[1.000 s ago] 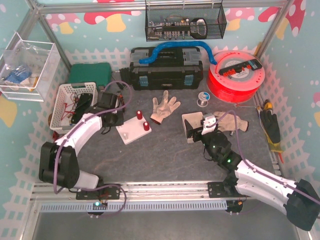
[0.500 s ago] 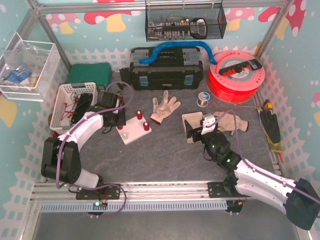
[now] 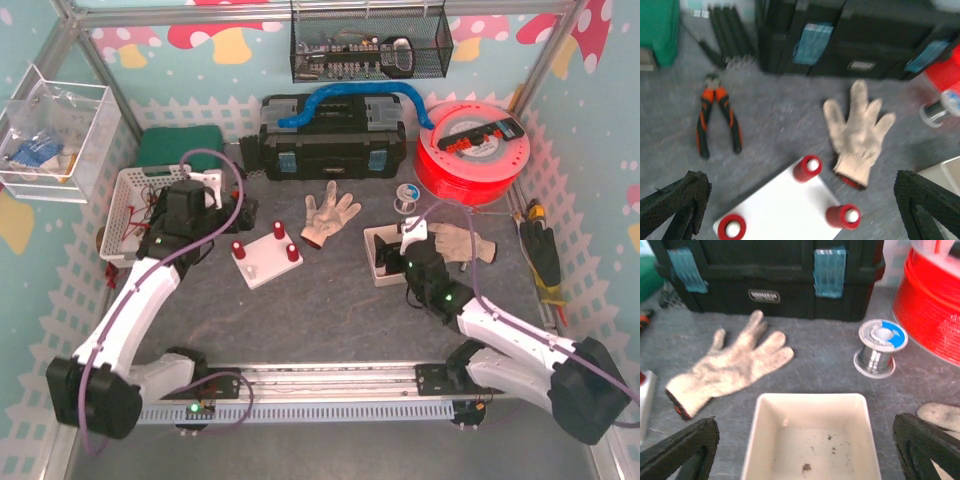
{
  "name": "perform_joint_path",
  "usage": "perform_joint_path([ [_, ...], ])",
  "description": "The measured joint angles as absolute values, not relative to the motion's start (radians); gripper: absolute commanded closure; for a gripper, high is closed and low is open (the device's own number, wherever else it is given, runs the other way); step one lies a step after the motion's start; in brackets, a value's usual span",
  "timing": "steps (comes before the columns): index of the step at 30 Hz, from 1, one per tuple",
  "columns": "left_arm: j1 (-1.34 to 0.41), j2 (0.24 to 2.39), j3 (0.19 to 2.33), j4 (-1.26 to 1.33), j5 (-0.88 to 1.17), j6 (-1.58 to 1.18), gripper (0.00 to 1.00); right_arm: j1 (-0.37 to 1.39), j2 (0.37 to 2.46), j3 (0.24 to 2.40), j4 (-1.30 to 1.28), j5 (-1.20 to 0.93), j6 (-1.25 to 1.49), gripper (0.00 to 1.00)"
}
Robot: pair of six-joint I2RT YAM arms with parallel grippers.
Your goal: Install the large spring
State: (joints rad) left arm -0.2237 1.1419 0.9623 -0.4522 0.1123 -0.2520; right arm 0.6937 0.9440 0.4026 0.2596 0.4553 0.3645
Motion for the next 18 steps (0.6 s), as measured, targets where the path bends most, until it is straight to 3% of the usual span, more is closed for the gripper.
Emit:
perform_joint_path([
  [9,-0.215,0.913,0.809,-0.239,0.134,-0.215,0.01,0.480,1.159,0.545,0.015,0.106,0.432,0.47],
  [18,-0.203,0.881,0.759,-0.175,0.128,-0.196,0.01,0.446,1.381,0.838,-0.275,0.016,0.411,0.53],
])
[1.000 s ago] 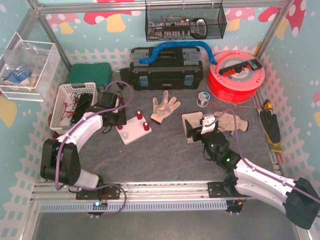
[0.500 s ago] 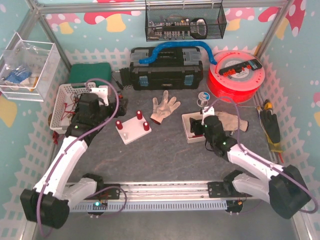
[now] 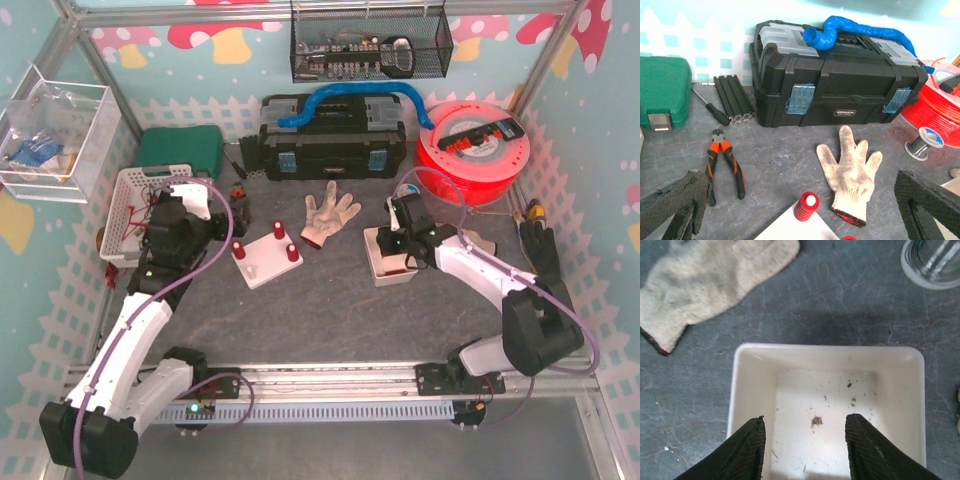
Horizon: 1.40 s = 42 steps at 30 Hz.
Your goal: Install the large spring
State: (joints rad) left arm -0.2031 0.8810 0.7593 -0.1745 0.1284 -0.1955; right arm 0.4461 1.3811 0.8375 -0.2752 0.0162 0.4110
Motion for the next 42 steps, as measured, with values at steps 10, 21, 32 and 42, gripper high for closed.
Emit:
perform_joint_path([
  [10,-0.203,0.885,0.759,-0.161,0.128,-0.186,0.01,0.418,1.520,1.009,-0.598,-0.022,0.373,0.45],
  [21,-0.203,0.884,0.759,-0.160,0.128,-0.185,0.01,0.418,1.657,1.075,-0.767,-0.039,0.305,0.47],
  [32,-0.203,0.884,0.759,-0.159,0.124,-0.178,0.01,0.400,1.765,1.088,-0.718,0.000,0.286,0.77],
  [42,-0.203,0.887,0.759,-0.159,0.117,-0.175,0.01,0.398,1.765,1.088,-0.479,0.032,0.307,0.87],
])
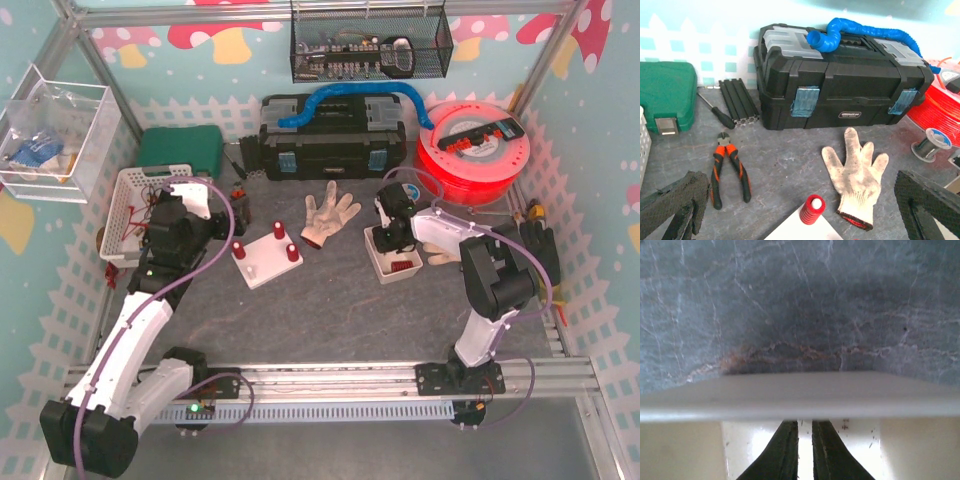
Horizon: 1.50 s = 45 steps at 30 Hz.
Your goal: Install the large spring
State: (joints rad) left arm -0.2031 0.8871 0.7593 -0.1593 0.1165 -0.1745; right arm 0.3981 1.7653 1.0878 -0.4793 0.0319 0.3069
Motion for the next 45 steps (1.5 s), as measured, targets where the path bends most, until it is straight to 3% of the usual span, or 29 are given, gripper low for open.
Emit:
perform_joint_path([
  [5,-0.203,0.891,0.759,-0.159,0.101,-0.171,0.01,0.398,1.766,1.077,-0.426,0.039,0.309,0.86],
  [11,-0.203,0.910,0.759,-0.159,0.086,-0.167,0.01,0.398,1.763,1.065,-0.417,0.031,0.310,0.69],
  [16,-0.203,0.916,0.759,-0.159,0.070,-0.168,0.01,0.398,1.687,1.044,-0.442,-0.029,0.281,0.61],
  [23,-0.203,0.945,0.759,-0.159,0.071,-0.181,0.01,0.398,1.564,0.952,-0.409,-0.176,0.265,0.59],
  [31,-0.203,0.920,0.734,-0.159,0.072,-0.261,0.01,0.399,1.602,0.945,-0.286,-0.249,0.279,0.57],
  [37,-0.203,0.918,0.722,-0.159,0.081,-0.301,0.01,0.400,1.589,0.950,-0.279,-0.169,0.303,0.52],
  [41,-0.203,0.947,0.723,-0.159,0.102,-0.307,0.01,0.400,1.462,0.940,-0.285,-0.089,0.380,0.45],
  [45,-0.203,0.978,0.728,-0.160,0.132,-0.291,0.01,0.400,1.335,0.923,-0.319,-0.041,0.506,0.44],
])
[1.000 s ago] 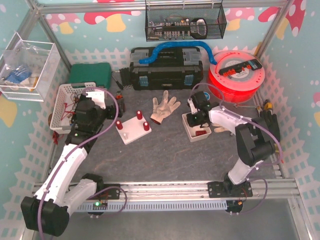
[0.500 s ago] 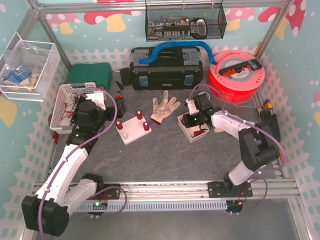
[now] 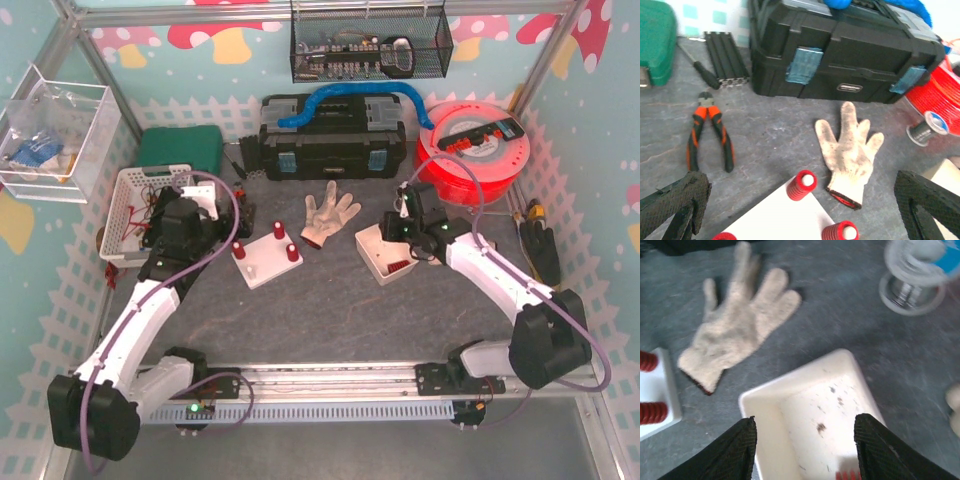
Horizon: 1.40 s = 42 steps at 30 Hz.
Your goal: Install the large spring
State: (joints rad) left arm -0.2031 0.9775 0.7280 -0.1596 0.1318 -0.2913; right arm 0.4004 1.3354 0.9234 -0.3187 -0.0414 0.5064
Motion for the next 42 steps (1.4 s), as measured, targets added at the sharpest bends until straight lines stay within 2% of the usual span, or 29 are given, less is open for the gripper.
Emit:
perform_joint_path([
  [8,-0.204,0.995,0.789,-0.159,0.293,-0.234,0.01,0.401,1.340,0.953,-0.612,0.097,0.809,0.51],
  [14,-0.203,0.972,0.789,-0.129,0.334,-0.213,0.01,0.401,1.257,0.927,-0.664,0.135,0.950,0.44],
  [20,-0.206,1.025,0.772,-0.106,0.359,-0.227,0.01,0.401,1.293,0.928,-0.693,0.159,1.065,0.44],
  [24,-0.237,1.116,0.798,-0.141,0.356,-0.264,0.01,0.401,1.314,0.927,-0.683,0.102,1.113,0.45],
  [31,-0.273,1.361,1.059,-0.301,0.396,-0.364,0.01,0.406,1.336,0.927,-0.656,0.056,1.163,0.46],
  [39,-0.309,1.465,1.090,-0.389,0.416,-0.402,0.01,0.406,1.337,0.925,-0.720,0.065,1.225,0.45],
  [42,-0.309,1.483,1.129,-0.400,0.416,-0.421,0.01,0.406,1.334,0.910,-0.733,0.059,1.229,0.48],
])
